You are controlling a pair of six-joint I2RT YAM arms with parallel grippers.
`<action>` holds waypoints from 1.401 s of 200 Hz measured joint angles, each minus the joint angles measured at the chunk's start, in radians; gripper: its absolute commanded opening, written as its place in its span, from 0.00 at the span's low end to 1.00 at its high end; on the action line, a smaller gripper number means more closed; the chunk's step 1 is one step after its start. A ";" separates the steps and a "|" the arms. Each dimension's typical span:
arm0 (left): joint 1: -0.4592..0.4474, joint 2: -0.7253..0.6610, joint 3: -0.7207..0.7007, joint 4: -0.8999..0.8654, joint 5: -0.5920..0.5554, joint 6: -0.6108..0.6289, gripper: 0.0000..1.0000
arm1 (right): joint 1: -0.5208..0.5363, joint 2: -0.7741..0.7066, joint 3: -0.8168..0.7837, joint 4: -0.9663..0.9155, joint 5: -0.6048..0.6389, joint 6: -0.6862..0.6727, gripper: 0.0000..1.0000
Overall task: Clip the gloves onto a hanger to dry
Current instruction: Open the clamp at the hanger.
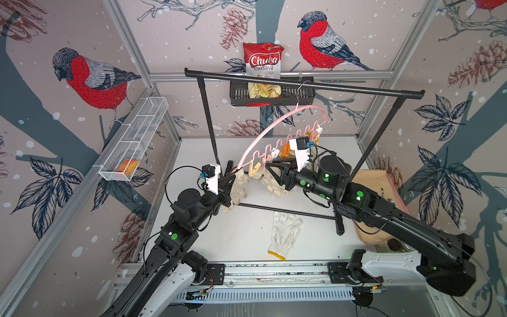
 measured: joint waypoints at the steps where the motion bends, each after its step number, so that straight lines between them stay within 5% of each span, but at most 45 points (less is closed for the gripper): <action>1: 0.000 0.001 0.002 0.000 0.000 0.000 0.00 | 0.000 0.000 0.000 0.000 0.000 0.000 0.46; 106: 0.004 0.107 0.153 0.015 0.198 0.031 0.00 | 0.000 0.029 0.006 0.003 0.019 0.018 0.47; 280: 0.004 0.159 0.201 0.037 0.280 0.048 0.00 | -0.033 0.098 0.045 0.043 -0.004 0.018 0.47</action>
